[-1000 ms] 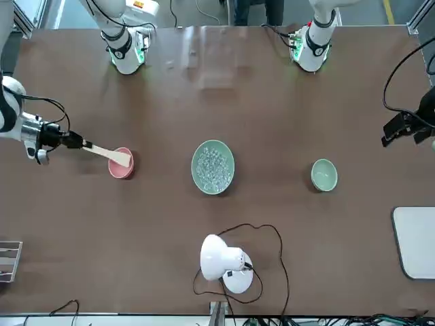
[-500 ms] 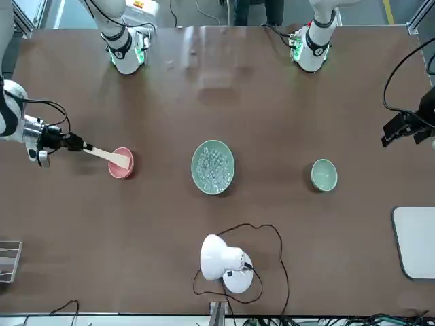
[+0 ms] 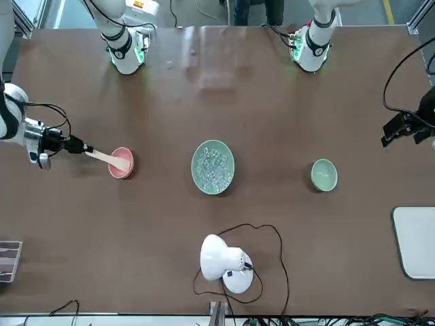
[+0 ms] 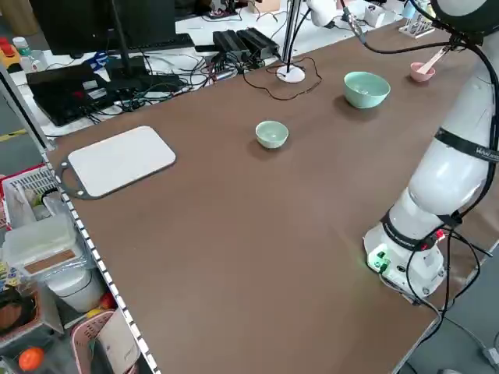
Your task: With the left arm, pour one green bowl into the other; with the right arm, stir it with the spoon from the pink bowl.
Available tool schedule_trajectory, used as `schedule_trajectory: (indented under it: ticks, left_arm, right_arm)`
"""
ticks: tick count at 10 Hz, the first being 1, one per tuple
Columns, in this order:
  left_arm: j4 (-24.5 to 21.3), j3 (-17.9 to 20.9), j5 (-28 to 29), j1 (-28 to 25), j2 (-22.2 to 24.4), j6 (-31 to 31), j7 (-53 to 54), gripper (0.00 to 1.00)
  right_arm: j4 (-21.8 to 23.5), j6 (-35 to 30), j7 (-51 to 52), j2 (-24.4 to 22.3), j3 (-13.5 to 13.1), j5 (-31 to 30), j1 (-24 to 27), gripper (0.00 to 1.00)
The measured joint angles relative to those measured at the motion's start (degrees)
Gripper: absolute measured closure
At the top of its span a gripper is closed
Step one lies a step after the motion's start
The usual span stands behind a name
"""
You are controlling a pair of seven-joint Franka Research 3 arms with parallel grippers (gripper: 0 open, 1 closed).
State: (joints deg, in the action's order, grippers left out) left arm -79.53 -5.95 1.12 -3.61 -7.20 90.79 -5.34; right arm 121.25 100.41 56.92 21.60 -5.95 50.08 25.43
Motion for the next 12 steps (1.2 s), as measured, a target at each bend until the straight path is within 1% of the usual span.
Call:
schedule_trajectory:
  ticks: [1, 2, 3, 4, 6, 8, 11, 12]
  left_arm:
    - [0.0, 0.0, 0.0, 0.0, 0.0, 0.0, 0.0, 0.0]
    - [0.0, 0.0, 0.0, 0.0, 0.0, 0.0, 0.0, 0.0]
    - [0.0, 0.0, 0.0, 0.0, 0.0, 0.0, 0.0, 0.0]
    - [0.0, 0.0, 0.0, 0.0, 0.0, 0.0, 0.0, 0.0]
    - [0.0, 0.0, 0.0, 0.0, 0.0, 0.0, 0.0, 0.0]
    - [0.0, 0.0, 0.0, -0.1, 0.0, 0.0, 0.0, 0.0]
    - [0.0, 0.2, 0.0, -0.5, 0.0, 0.0, -0.1, 0.0]
    - [0.0, 0.2, 0.0, -0.7, 0.0, 0.0, -0.2, 0.0]
  right_arm:
    - [-0.2, 0.0, 0.0, 0.1, 0.0, 0.3, 0.0, 0.67]
    - [-0.3, 0.0, 0.0, 0.4, 0.1, 0.5, 0.0, 0.52]
    - [-0.6, 0.0, 0.0, 0.9, 0.1, 0.7, 0.0, 0.43]
    - [-1.0, 0.0, 0.0, 1.4, 0.1, 0.9, 0.0, 0.39]
    - [-2.0, 0.1, 0.1, 2.7, 0.1, 1.1, 0.0, 0.26]
    - [-2.9, 0.5, 0.1, 3.8, 0.1, 1.2, 0.0, 0.23]
    - [-4.3, 1.8, 0.1, 4.6, 0.2, 1.3, 0.0, 0.07]
    - [-5.0, 1.8, 0.1, 4.6, 0.3, 1.3, -0.1, 0.05]
